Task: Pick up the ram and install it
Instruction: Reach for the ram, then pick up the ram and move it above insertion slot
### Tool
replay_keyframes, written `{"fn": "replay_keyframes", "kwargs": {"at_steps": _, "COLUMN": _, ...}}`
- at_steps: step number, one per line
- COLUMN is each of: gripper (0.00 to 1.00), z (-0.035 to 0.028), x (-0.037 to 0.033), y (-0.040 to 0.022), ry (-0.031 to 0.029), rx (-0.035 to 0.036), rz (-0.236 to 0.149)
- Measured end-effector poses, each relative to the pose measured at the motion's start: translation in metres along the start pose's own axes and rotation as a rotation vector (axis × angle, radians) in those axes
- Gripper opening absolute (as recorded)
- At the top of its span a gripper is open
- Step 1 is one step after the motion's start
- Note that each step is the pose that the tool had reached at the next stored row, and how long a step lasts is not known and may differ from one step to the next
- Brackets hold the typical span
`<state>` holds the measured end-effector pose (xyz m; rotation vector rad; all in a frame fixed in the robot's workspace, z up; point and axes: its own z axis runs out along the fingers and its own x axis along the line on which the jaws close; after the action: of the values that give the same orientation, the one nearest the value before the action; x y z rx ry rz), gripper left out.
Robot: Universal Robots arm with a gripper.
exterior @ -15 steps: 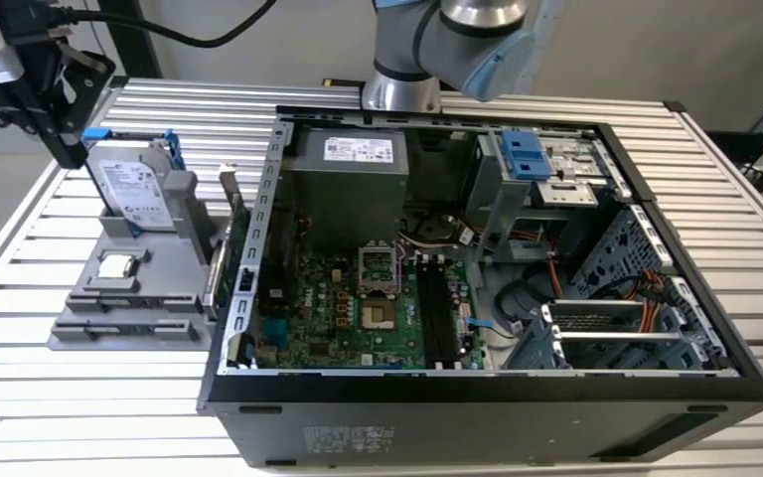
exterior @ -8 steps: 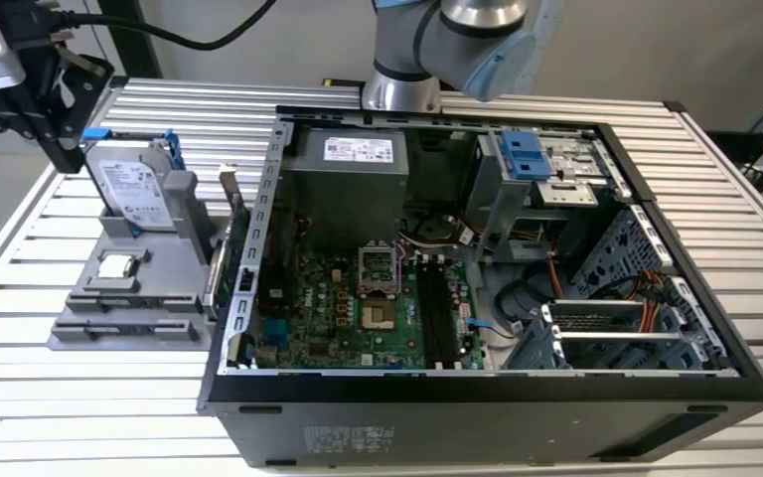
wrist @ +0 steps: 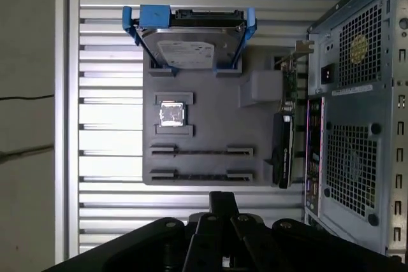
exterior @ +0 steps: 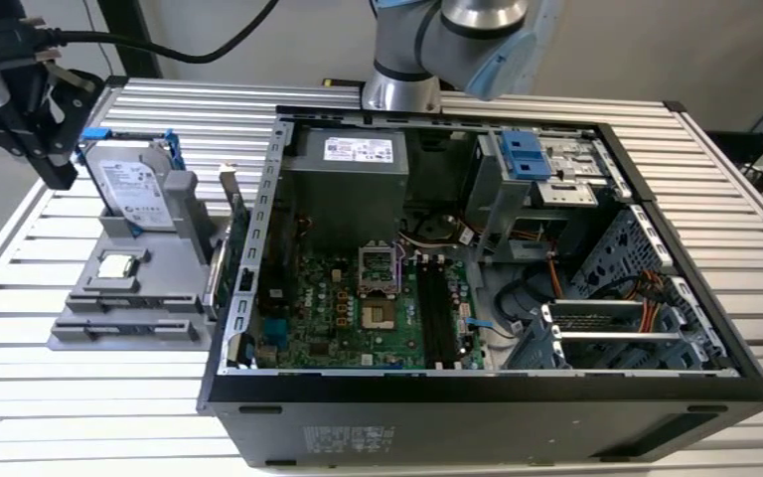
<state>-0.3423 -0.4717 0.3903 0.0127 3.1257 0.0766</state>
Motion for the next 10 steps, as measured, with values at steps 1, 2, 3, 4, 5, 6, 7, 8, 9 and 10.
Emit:
{"fn": "replay_keyframes", "kwargs": {"at_steps": 1, "gripper": 0.0, "z": 0.0, "x": 0.0002, "y": -0.0012, "ry": 0.0, "rx": 0.0, "rz": 0.0}}
{"fn": "replay_keyframes", "kwargs": {"at_steps": 2, "gripper": 0.0, "z": 0.0, "x": 0.0008, "y": -0.0017, "ry": 0.0, "rx": 0.0, "rz": 0.0}}
{"fn": "replay_keyframes", "kwargs": {"at_steps": 3, "gripper": 0.0, "z": 0.0, "x": 0.0014, "y": -0.0022, "ry": 0.0, "rx": 0.0, "rz": 0.0}}
{"fn": "replay_keyframes", "kwargs": {"at_steps": 4, "gripper": 0.0, "z": 0.0, "x": 0.0019, "y": -0.0026, "ry": -0.0001, "rx": 0.0, "rz": 0.0}}
{"fn": "replay_keyframes", "kwargs": {"at_steps": 5, "gripper": 0.0, "z": 0.0, "x": 0.0026, "y": -0.0029, "ry": -0.0001, "rx": 0.0, "rz": 0.0}}
{"fn": "replay_keyframes", "kwargs": {"at_steps": 6, "gripper": 0.0, "z": 0.0, "x": 0.0031, "y": -0.0032, "ry": -0.0001, "rx": 0.0, "rz": 0.0}}
{"fn": "replay_keyframes", "kwargs": {"at_steps": 7, "gripper": 0.0, "z": 0.0, "x": 0.0035, "y": -0.0034, "ry": -0.0001, "rx": 0.0, "rz": 0.0}}
{"fn": "replay_keyframes", "kwargs": {"at_steps": 8, "gripper": 0.0, "z": 0.0, "x": 0.0036, "y": -0.0033, "ry": 0.0001, "rx": -0.0001, "rz": 0.0}}
{"fn": "replay_keyframes", "kwargs": {"at_steps": 9, "gripper": 0.0, "z": 0.0, "x": 0.0036, "y": -0.0033, "ry": 0.0004, "rx": -0.0001, "rz": 0.0}}
{"fn": "replay_keyframes", "kwargs": {"at_steps": 10, "gripper": 0.0, "z": 0.0, "x": 0.0036, "y": -0.0033, "ry": 0.0005, "rx": 0.0, "rz": 0.0}}
